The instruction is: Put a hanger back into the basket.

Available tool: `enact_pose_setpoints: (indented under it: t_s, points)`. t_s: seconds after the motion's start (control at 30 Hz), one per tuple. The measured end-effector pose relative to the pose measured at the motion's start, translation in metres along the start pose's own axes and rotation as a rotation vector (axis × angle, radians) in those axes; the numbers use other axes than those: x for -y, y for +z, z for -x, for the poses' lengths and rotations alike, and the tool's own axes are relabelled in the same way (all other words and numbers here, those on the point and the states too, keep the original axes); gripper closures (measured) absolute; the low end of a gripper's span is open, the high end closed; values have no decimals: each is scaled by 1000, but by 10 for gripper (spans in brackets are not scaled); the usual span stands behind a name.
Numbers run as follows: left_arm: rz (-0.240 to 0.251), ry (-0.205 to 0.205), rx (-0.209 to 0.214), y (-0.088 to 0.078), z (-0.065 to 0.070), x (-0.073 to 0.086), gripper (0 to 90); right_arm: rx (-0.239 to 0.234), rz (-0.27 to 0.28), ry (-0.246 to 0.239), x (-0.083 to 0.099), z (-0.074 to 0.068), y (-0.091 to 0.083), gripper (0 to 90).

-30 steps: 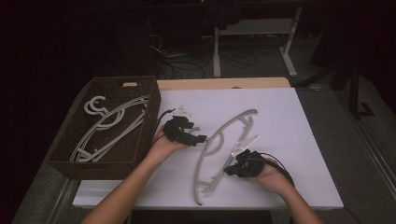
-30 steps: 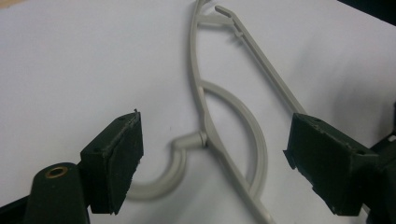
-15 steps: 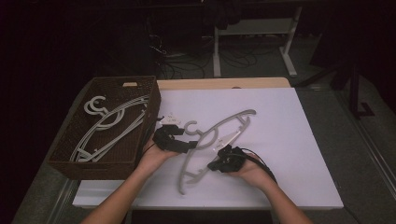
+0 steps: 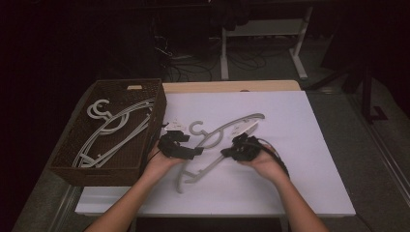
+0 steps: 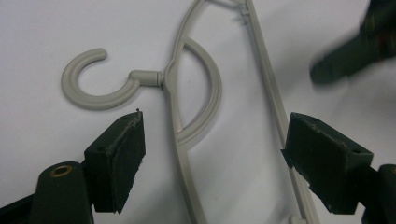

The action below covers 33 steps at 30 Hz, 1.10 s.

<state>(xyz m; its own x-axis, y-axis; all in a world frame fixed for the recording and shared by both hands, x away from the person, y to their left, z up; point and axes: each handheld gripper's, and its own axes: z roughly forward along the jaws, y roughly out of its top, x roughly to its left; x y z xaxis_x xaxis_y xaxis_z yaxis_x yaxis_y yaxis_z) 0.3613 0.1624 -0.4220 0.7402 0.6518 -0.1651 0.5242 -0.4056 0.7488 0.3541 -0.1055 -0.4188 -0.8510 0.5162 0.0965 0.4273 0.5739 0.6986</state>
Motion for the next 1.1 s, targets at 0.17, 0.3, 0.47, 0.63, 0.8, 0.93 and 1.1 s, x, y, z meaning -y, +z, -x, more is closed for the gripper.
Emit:
enact_pose_setpoints:
  t_s: [0.17, 0.3, 0.47, 0.63, 0.8, 0.93, 1.1]
  points:
    - [-3, -4, -2, 2, -1, 2, 206, 126, 35, 93, 2, 45, -16, 887]
    - [-2, -5, -3, 2, -2, 2, 206, 181, 25, 156, 10, 65, -11, 888]
    - [-6, -4, -4, 3, -2, 3, 206, 207, 15, 176, 19, 71, -3, 888]
    - [-10, -5, -5, 4, -2, 3, 207, 248, 17, 186, 24, 75, 1, 888]
    - [-14, -7, -3, 5, -2, 4, 209, 258, 33, 183, 25, 74, 3, 888]
    - [-15, -7, -1, 5, -2, 4, 209, 260, 24, 182, 25, 74, 7, 888]
    - [-18, -6, -3, 5, -2, 4, 209, 262, 15, 176, 25, 74, 9, 889]
